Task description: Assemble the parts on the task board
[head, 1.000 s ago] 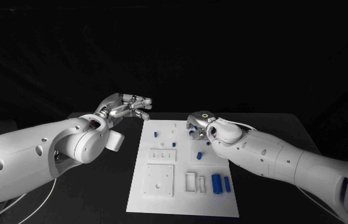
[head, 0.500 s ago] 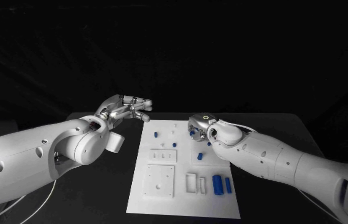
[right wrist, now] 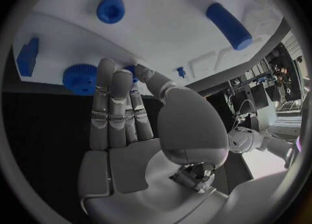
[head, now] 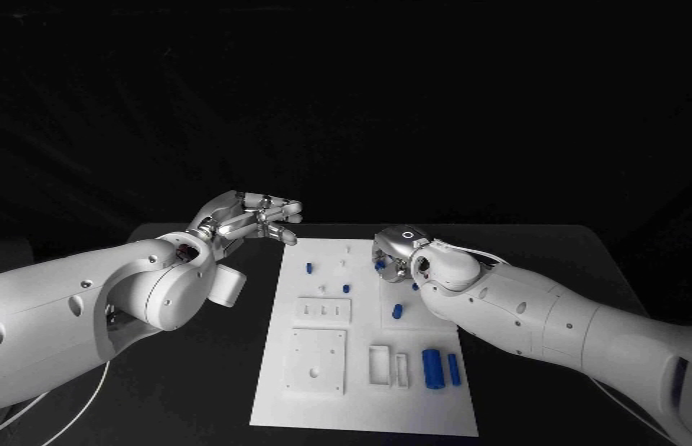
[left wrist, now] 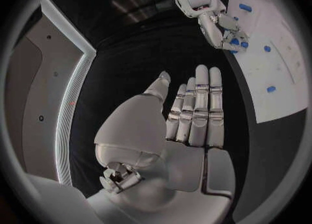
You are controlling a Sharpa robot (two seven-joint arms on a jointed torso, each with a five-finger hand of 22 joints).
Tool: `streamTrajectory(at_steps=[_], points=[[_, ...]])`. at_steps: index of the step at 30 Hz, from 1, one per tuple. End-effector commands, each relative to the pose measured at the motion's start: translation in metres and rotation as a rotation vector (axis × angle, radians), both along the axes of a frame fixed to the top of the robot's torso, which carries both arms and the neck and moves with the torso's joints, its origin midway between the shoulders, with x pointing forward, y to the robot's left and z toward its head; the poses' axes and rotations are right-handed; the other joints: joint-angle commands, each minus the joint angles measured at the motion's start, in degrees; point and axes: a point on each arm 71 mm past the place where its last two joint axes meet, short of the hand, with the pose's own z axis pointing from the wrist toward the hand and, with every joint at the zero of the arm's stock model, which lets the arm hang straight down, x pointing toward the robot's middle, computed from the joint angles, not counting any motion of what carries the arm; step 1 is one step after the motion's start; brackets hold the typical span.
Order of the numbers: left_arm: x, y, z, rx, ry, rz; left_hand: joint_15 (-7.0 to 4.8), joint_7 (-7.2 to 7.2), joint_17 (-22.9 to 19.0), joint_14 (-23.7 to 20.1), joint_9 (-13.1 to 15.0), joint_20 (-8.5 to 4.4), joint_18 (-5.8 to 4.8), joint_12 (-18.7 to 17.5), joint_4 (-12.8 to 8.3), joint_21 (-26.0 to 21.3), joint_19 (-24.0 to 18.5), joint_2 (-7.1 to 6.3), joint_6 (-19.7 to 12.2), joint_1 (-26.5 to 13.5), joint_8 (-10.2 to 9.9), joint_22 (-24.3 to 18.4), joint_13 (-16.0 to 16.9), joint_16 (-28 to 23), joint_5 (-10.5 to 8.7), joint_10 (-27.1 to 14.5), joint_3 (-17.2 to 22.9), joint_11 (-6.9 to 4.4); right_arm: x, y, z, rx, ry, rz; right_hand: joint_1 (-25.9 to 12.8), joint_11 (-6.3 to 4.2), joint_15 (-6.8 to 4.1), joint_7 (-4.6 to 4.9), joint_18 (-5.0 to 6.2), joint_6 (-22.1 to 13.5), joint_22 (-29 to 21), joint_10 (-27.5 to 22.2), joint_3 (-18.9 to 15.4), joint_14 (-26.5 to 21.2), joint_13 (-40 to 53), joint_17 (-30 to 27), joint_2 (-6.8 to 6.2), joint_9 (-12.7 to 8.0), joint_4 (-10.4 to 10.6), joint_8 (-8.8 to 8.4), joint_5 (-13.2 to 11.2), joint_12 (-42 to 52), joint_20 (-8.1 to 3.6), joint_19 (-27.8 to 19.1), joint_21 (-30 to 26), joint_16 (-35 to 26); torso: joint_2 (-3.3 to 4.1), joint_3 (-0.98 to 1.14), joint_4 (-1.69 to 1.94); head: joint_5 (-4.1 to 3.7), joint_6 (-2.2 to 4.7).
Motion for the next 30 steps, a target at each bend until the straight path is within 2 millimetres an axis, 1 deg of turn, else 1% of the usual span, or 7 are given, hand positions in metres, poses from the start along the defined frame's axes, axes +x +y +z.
streamTrajectory(at_steps=[1,5,6,9,17,20,30], points=[[0.000,-0.002,0.001,-0.002,-0.003,-0.022,-0.14,0.17,0.0,0.2,-0.1,-0.06,0.38,-0.2,-0.1,0.3,-0.3,-0.01,-0.4,-0.6,-0.2,0.0,0.0,0.2,0.25,-0.4,-0.1,-0.09,-0.001,0.001,0.001,0.008,-0.030,0.006,0.0,-0.29,-0.55,-0.14,-0.85,0.8,0.2,0.9,0.3,0.1,0.1,0.1,0.55,0.2,0.2,0.19,-0.7,0.1,-0.76,0.1,-0.2,0.4,0.19,-0.03,0.02,-0.08,0.01],[0.000,-0.002,0.001,-0.001,-0.004,-0.021,-0.14,0.17,0.0,0.2,-0.1,-0.06,0.38,-0.2,-0.1,0.3,-0.3,-0.01,-0.4,-0.6,-0.2,0.0,0.0,0.2,0.25,-0.4,-0.1,-0.09,-0.002,0.004,0.006,0.030,-0.074,0.007,0.9,-0.75,-1.17,-0.41,-1.52,2.2,1.0,2.4,1.6,-0.1,0.1,0.4,1.26,0.3,0.1,0.20,-2.7,0.1,-1.65,-0.1,0.1,0.8,0.20,-0.03,0.01,-0.11,0.02],[0.000,-0.002,0.001,-0.001,-0.004,-0.021,-0.14,0.17,0.0,0.2,-0.1,-0.06,0.38,-0.2,-0.1,0.3,-0.3,-0.01,-0.4,-0.6,-0.2,0.0,0.0,0.2,0.25,-0.4,-0.1,-0.09,-0.003,0.005,0.008,0.039,-0.091,0.008,1.6,-1.25,-1.61,-0.80,-1.91,3.5,1.5,4.0,2.5,-0.2,0.2,0.5,1.86,0.5,-0.1,0.44,-4.9,0.2,-2.11,-0.2,0.5,0.9,0.20,-0.03,0.01,-0.11,0.02],[0.001,-0.002,0.001,-0.001,-0.004,-0.021,-0.15,0.18,0.1,0.1,0.0,-0.08,0.37,-0.2,-0.1,0.5,-0.4,0.06,-0.4,-0.6,-0.2,0.0,0.0,0.4,0.25,-0.4,-0.1,-0.09,-0.004,0.008,0.011,0.056,-0.121,0.009,1.5,-1.48,-1.97,-0.96,-2.63,4.3,2.9,4.9,3.5,-0.3,0.2,0.6,1.62,0.5,0.1,0.18,-5.6,0.1,-2.83,-0.7,1.4,0.9,0.21,-0.04,0.06,-0.06,0.11],[0.001,-0.001,0.001,-0.001,-0.004,-0.019,-0.15,0.18,0.1,0.1,0.0,-0.08,0.37,-0.2,-0.1,0.5,-0.4,0.06,-0.4,-0.6,-0.2,0.0,0.0,0.4,0.25,-0.4,-0.1,-0.09,-0.008,0.014,0.019,0.094,-0.178,0.003,2.0,-1.62,-2.08,-1.10,-2.85,4.8,6.1,5.3,4.1,-0.2,0.2,0.8,1.02,0.4,1.0,0.14,-6.0,0.1,-3.11,-1.0,2.0,0.7,0.26,-0.20,0.20,0.28,0.52],[0.001,-0.001,0.001,0.000,-0.004,-0.018,-0.16,0.19,0.1,0.1,0.0,-0.09,0.37,-0.2,-0.2,0.6,-0.4,0.05,-0.4,-0.5,-0.2,0.0,0.0,0.4,0.26,-0.4,-0.1,-0.10,-0.008,0.018,0.021,0.109,-0.194,-0.002,1.8,-1.71,-2.07,-1.16,-4.02,4.9,7.8,5.4,5.0,0.1,0.2,0.1,0.78,0.5,1.3,0.15,-6.2,0.1,-3.28,0.3,3.3,0.4,0.31,-0.20,0.19,0.33,0.73],[0.001,-0.004,0.001,-0.001,-0.004,-0.022,-0.16,0.19,0.1,0.1,0.0,-0.09,0.37,-0.2,-0.2,0.6,-0.4,0.05,-0.4,-0.5,-0.2,0.0,0.0,0.4,0.26,-0.4,-0.1,-0.10,-0.003,0.028,0.024,0.125,-0.222,-0.021,1.8,-1.70,-2.02,-1.21,-4.47,4.9,9.9,5.4,5.7,0.2,0.2,-0.8,0.35,0.5,1.8,0.17,-6.2,0.1,-3.29,1.0,2.8,0.5,0.51,-0.12,0.15,0.35,1.43]])
